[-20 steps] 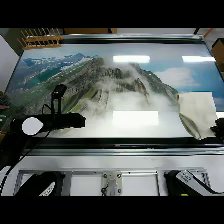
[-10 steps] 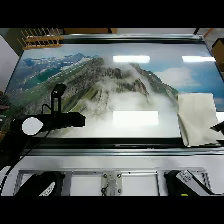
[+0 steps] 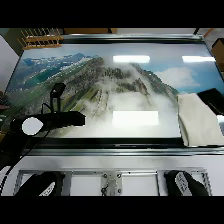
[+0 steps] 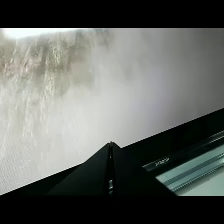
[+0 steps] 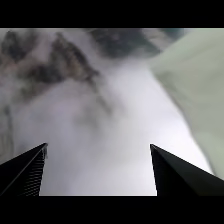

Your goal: Fold the clothes and pants, and hang the long-sleeved shirts on hangers.

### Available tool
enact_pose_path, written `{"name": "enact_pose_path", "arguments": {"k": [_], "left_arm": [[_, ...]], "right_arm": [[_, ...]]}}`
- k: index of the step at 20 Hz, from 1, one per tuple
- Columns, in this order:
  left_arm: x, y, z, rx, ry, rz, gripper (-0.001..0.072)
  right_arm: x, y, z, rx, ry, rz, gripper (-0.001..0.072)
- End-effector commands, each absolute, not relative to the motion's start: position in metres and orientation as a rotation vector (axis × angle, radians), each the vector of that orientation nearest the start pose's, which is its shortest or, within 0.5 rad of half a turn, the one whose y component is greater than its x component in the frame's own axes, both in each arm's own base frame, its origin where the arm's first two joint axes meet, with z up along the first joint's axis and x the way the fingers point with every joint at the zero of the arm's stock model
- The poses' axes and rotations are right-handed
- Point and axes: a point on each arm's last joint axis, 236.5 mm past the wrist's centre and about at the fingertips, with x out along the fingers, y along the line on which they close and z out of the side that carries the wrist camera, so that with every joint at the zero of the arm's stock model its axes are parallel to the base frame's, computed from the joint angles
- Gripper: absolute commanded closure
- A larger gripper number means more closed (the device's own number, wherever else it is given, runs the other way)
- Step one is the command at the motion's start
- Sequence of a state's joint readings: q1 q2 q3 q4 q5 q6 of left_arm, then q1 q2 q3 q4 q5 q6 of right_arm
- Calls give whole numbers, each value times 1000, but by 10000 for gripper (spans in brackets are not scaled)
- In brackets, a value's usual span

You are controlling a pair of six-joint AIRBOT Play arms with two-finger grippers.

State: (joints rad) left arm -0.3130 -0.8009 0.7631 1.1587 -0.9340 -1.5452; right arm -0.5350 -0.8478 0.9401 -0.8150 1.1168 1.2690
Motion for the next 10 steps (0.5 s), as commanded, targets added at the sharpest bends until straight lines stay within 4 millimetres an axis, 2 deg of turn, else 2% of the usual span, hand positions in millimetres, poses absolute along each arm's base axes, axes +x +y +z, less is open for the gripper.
{"name": "enact_pose_path", "arguments": {"k": [1, 3, 5, 7, 10], "left_arm": [[285, -172, 61, -212, 1004, -483, 691], [284, -172, 60, -212, 1007, -484, 691], [284, -172, 60, -212, 1007, -484, 691], [284, -172, 61, -213, 1006, -484, 691], [284, -172, 61, -213, 1006, -484, 691]], "right_arm": [[337, 90, 150, 441, 797, 456, -8], [323, 133, 147, 368, 828, 588, -8], [313, 158, 144, 328, 849, 666, -8], [309, 169, 142, 318, 863, 696, -7], [309, 169, 141, 318, 866, 697, 5]]}}
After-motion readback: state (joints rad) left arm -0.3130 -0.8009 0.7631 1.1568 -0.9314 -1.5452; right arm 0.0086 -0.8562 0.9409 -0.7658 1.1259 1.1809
